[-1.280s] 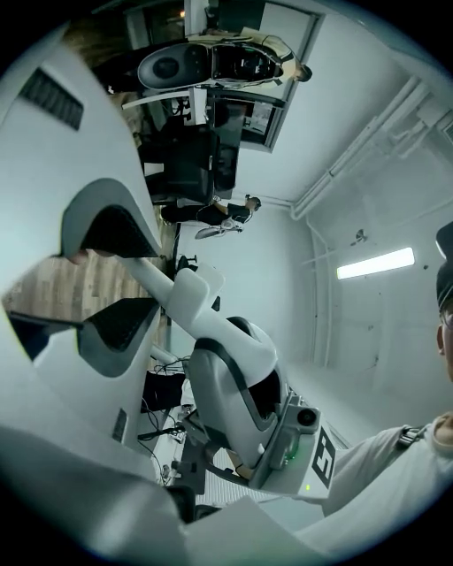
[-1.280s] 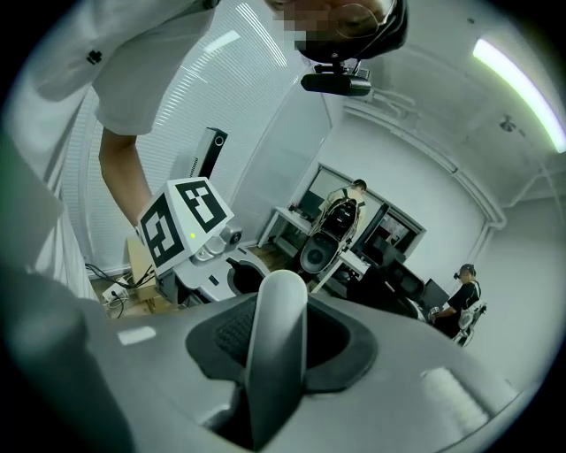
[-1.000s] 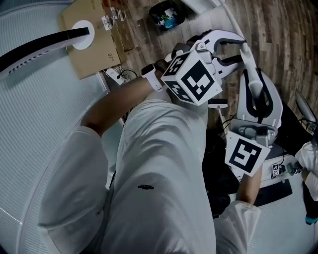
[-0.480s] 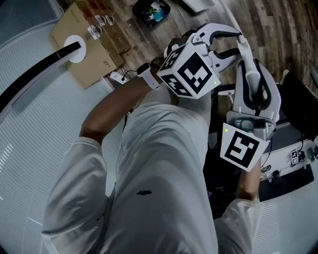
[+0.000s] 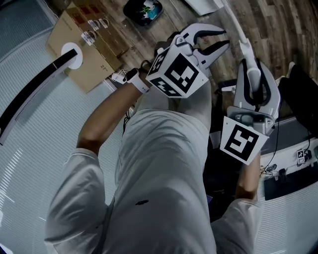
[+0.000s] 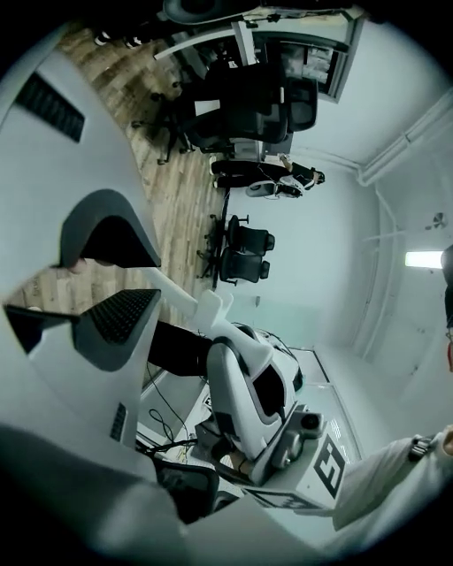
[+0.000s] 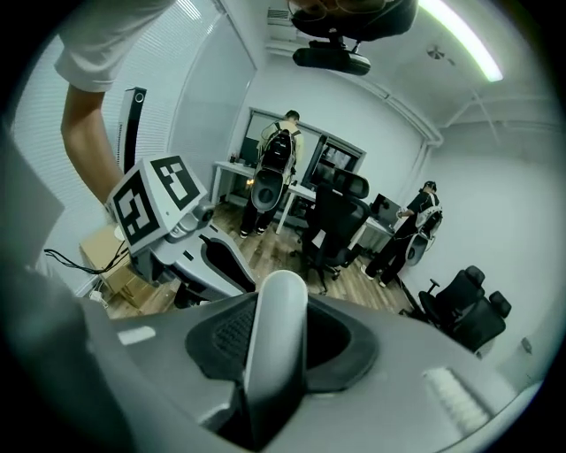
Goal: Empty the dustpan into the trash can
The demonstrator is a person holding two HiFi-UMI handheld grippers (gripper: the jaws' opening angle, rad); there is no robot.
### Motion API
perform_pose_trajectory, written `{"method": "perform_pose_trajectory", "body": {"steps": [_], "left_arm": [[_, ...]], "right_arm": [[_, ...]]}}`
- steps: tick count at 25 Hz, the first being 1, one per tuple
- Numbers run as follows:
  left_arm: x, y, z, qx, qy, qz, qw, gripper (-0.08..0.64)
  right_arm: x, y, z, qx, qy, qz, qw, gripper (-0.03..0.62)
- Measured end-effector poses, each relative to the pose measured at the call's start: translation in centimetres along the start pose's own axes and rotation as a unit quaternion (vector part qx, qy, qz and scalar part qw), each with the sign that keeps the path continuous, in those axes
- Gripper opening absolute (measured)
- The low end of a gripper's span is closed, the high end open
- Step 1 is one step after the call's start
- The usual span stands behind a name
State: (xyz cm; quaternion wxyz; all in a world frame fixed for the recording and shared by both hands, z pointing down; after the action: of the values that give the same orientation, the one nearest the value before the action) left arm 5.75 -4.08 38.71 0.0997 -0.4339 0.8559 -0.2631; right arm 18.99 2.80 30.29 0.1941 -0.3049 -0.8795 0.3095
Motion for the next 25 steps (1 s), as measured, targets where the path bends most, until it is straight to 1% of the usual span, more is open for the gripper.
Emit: {"method": "perform_pose_trajectory", "body": {"steps": [4, 8, 12, 20, 25], "left_arm": [[1.0, -0.2, -1.3, 0.020, 0.017, 0.023, 0.9994, 0.031], [1.5, -0.1, -1.7, 0.032, 0.035, 0.041, 0.9981, 0.016], [1.7, 0.2, -2.2, 0.034, 0.066, 0.054, 0.9958, 0.008], [2.3, 1.0, -3.1, 0.045, 0.108, 0.094, 0.9887, 0.007], [3.4, 1.8, -4.0, 0.048, 0.127, 0.124, 0.9830, 0.006]], "right_arm": [[-1.2, -1.3, -1.5, 0.020, -0.025, -0.006, 0.999, 0.120], [-2.5, -2.5, -2.9, 0.039, -0.055, -0.013, 0.998, 0.118], [-4.5, -3.9, -3.9, 0.025, -0.096, -0.025, 0.995, 0.118], [-9.0, -5.9, -6.5, 0.059, -0.187, -0.044, 0.980, 0.118], [-10.6, -6.7, -7.2, 0.083, -0.212, -0.053, 0.972, 0.118]]}}
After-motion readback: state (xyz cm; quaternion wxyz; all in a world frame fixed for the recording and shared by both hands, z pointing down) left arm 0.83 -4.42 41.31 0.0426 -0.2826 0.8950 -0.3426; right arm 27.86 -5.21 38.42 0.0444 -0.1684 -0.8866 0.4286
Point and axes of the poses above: the fingertips, and each gripper's own axes: y backward along the fingers, x to its left, z out of its top, the point moved 10 cm from there along y, backward along the fingers, and after that the axes turned 14 degrees about z, right-handed, at the moved point
